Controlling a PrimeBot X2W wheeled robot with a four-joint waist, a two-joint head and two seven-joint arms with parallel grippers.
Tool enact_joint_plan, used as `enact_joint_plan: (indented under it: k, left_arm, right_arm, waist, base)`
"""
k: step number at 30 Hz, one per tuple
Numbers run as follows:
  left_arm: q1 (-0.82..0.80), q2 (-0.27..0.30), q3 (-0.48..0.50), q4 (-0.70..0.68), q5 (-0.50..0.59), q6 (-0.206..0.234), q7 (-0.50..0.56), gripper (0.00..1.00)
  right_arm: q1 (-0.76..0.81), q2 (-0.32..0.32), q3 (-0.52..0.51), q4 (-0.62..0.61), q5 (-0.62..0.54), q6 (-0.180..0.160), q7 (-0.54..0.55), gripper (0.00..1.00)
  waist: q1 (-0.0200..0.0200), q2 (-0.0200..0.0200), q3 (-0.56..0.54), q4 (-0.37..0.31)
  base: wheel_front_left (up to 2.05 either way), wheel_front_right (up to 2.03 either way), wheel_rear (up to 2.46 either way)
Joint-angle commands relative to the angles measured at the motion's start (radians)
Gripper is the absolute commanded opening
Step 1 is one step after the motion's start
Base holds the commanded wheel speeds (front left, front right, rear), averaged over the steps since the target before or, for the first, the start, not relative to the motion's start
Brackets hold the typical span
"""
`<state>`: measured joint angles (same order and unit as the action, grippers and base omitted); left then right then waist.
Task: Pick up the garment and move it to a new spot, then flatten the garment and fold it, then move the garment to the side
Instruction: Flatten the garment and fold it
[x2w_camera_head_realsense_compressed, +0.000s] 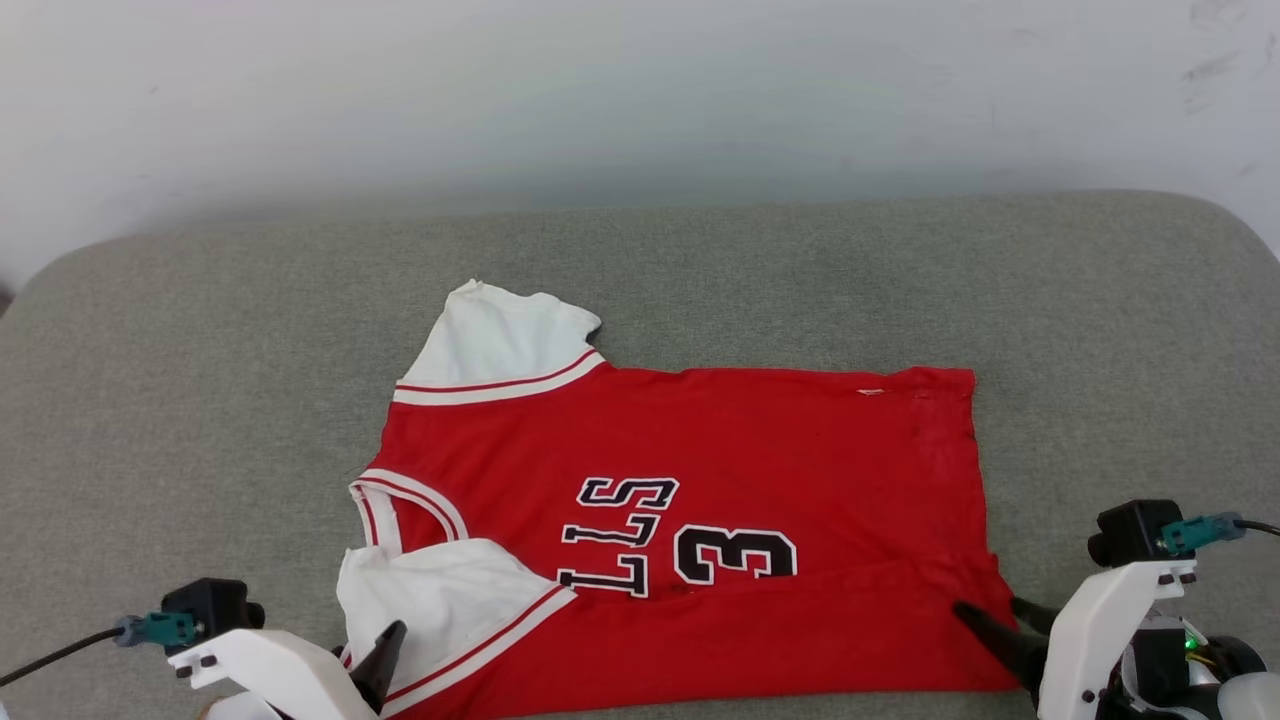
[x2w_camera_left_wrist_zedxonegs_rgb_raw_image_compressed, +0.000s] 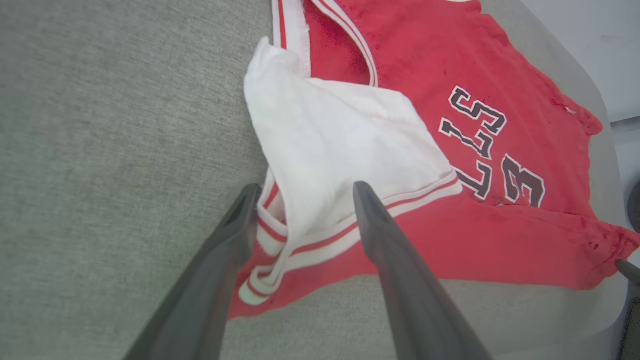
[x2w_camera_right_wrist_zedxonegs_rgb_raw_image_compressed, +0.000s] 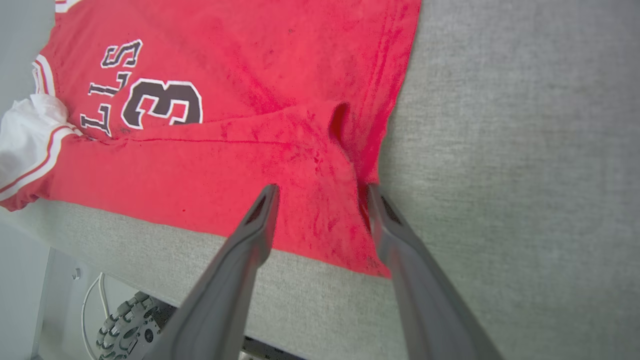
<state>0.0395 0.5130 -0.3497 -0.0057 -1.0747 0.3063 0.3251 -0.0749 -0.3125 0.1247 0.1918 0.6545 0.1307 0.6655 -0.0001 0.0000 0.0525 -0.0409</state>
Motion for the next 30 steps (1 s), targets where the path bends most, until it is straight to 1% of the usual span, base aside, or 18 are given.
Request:
enact_joint_plan:
  k: [1,3,8,13,18,21,24,26,30]
  left_arm:
    - [-0.019,0.0,0.009,0.009,0.014,-0.005,-0.018,1.0]
    - [-0.04,0.002,0.018,0.014,0.033,-0.014,-0.051,1.0]
    - [-0.088,0.017,0.043,-0.01,0.104,-0.002,-0.146,1.0]
    - [-0.163,0.016,0.057,-0.023,0.173,0.012,-0.229,1.0]
    - [-0.297,0.022,0.066,-0.015,0.227,0.009,-0.27,1.0]
    - [-0.398,0.026,0.073,0.008,0.246,0.001,-0.274,1.0]
    - [-0.505,0.041,0.073,0.047,0.257,-0.018,-0.25,1.0]
    - [-0.572,0.059,0.068,0.079,0.261,-0.035,-0.222,1.0]
    - [-0.703,0.11,0.05,0.159,0.253,-0.079,-0.115,1.0]
  right_arm:
    - [0.005,0.001,0.004,-0.012,0.002,0.0,-0.028,1.0]
    - [-0.001,-0.002,0.017,-0.035,-0.013,0.0,-0.102,1.0]
    - [-0.024,0.005,0.023,-0.095,-0.068,0.0,-0.316,1.0]
    - [-0.053,0.041,-0.005,-0.125,-0.141,0.0,-0.447,1.0]
    - [-0.105,0.066,-0.03,-0.185,-0.191,0.0,-0.534,1.0]
    - [-0.15,0.079,-0.038,-0.217,-0.218,0.0,-0.58,1.0]
    - [-0.2,0.084,-0.047,-0.246,-0.243,0.0,-0.621,1.0]
    - [-0.23,0.086,-0.051,-0.263,-0.253,0.0,-0.642,1.0]
    - [-0.281,0.086,-0.058,-0.285,-0.271,0.0,-0.665,1.0]
  waist:
    - [0.0001,0.0,0.002,-0.005]
    - [0.0001,0.0,0.0,-0.012]
    - [0.0001,0.0,0.0,-0.038]
    - [0.0001,0.0,0.03,-0.073]
    - [0.0001,0.0,0.12,-0.112]
    - [0.0001,0.0,0.202,-0.136]
    - [0.0001,0.0,0.282,-0.159]
    - [0.0001,0.0,0.327,-0.175]
    - [0.0001,0.0,0.397,-0.205]
  base:
    - [0.0,0.0,0.0]
    - [0.0,0.0,0.0]
    - [0.0,0.0,0.0]
    - [0.0,0.0,0.0]
    - [0.0,0.0,0.0]
    - [0.0,0.0,0.0]
    - [0.0,0.0,0.0]
    - [0.0,0.0,0.0]
    - [0.0,0.0,0.0]
